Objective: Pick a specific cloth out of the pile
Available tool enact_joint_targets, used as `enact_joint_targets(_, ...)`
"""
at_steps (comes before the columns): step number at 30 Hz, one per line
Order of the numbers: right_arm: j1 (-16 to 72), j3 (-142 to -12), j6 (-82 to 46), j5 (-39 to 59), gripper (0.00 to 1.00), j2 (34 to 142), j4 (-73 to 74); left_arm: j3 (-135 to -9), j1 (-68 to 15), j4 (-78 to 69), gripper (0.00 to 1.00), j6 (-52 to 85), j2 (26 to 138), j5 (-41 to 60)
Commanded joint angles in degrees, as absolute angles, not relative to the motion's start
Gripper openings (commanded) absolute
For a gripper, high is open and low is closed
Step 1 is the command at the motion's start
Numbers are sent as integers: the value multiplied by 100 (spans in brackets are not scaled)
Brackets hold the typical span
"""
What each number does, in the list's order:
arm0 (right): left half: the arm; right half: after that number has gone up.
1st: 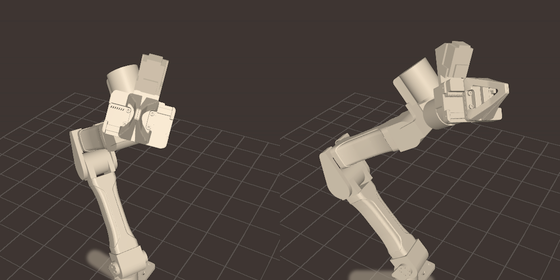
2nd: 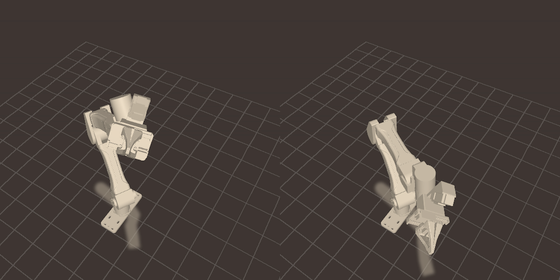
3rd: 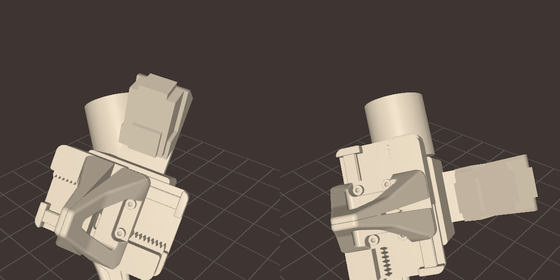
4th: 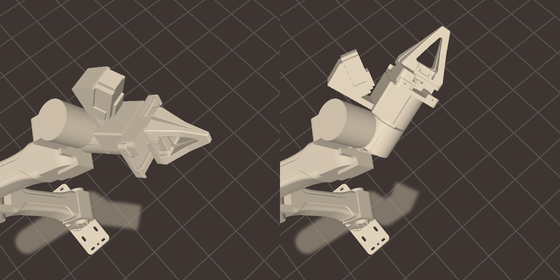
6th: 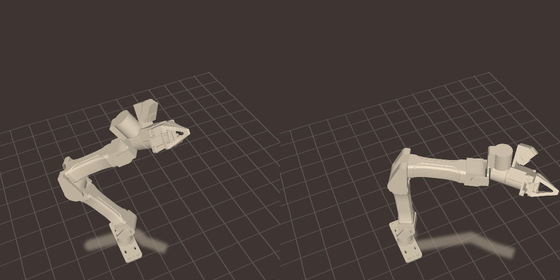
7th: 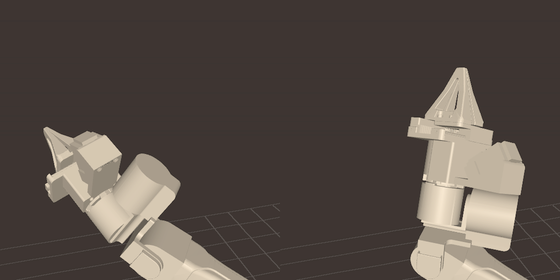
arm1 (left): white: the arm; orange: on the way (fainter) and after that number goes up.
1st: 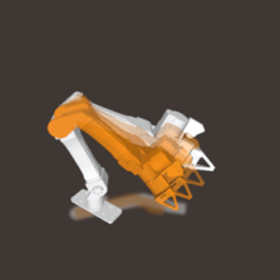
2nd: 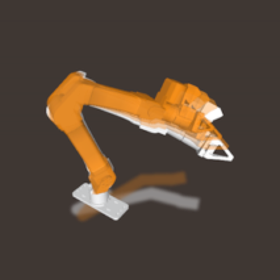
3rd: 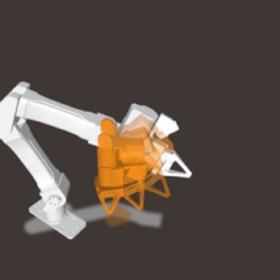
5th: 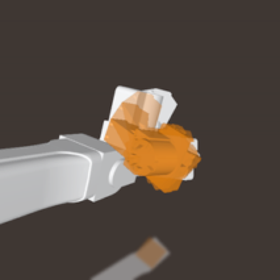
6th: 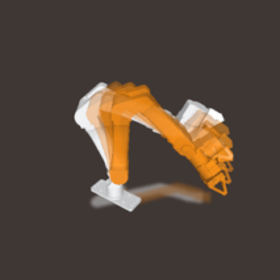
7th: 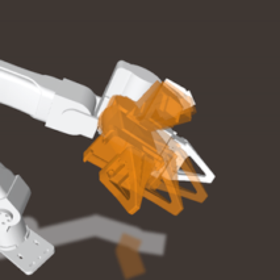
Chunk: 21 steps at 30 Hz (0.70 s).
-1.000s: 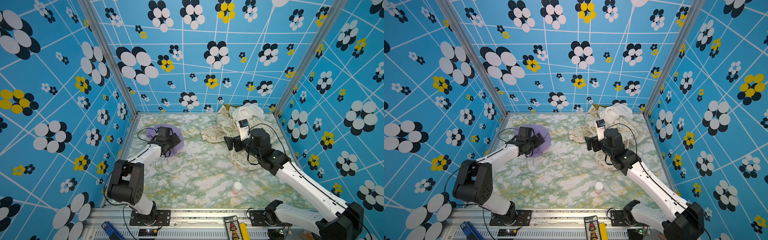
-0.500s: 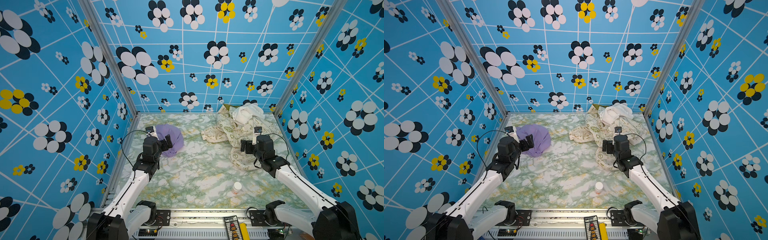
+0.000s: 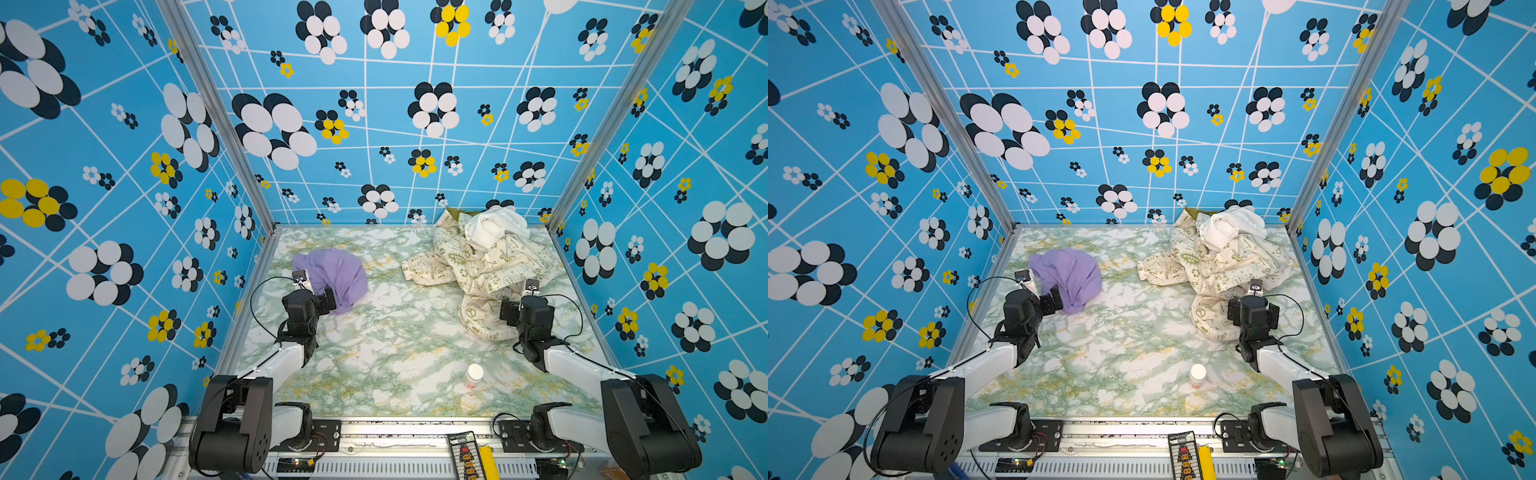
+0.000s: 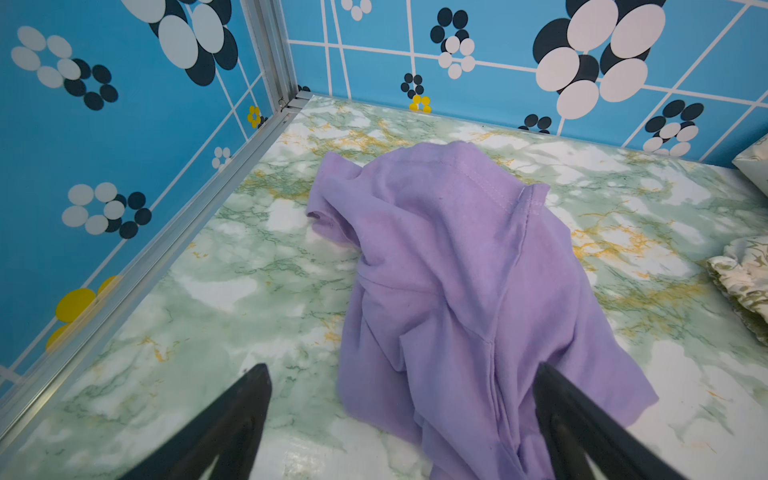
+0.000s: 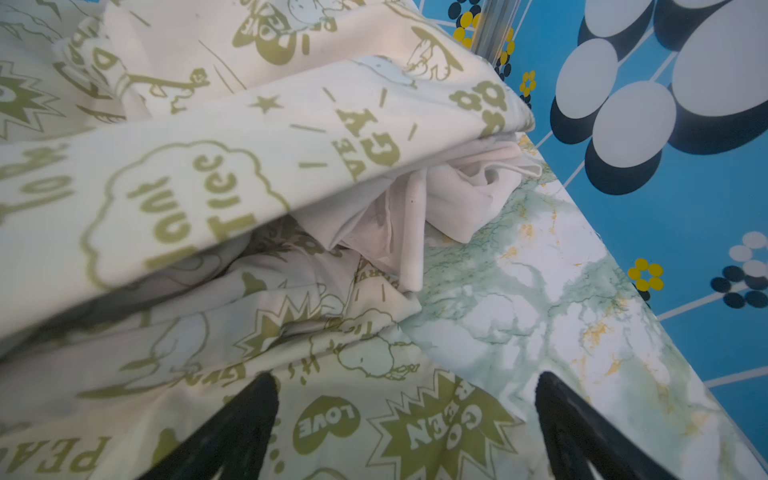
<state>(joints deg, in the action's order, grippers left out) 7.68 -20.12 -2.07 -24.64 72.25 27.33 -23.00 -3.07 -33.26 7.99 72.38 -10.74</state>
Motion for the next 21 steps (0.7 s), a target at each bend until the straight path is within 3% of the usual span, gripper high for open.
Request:
enact_joint_targets(1,734,-1917,72,-2022,99,7403,4034,-2474,-265,-4041,99,343,7391,-1053)
enact_joint_targets(21,435,-1850,240,-981,99,8830,5793,-1748,-233,-4917,99,237,7469,-1127)
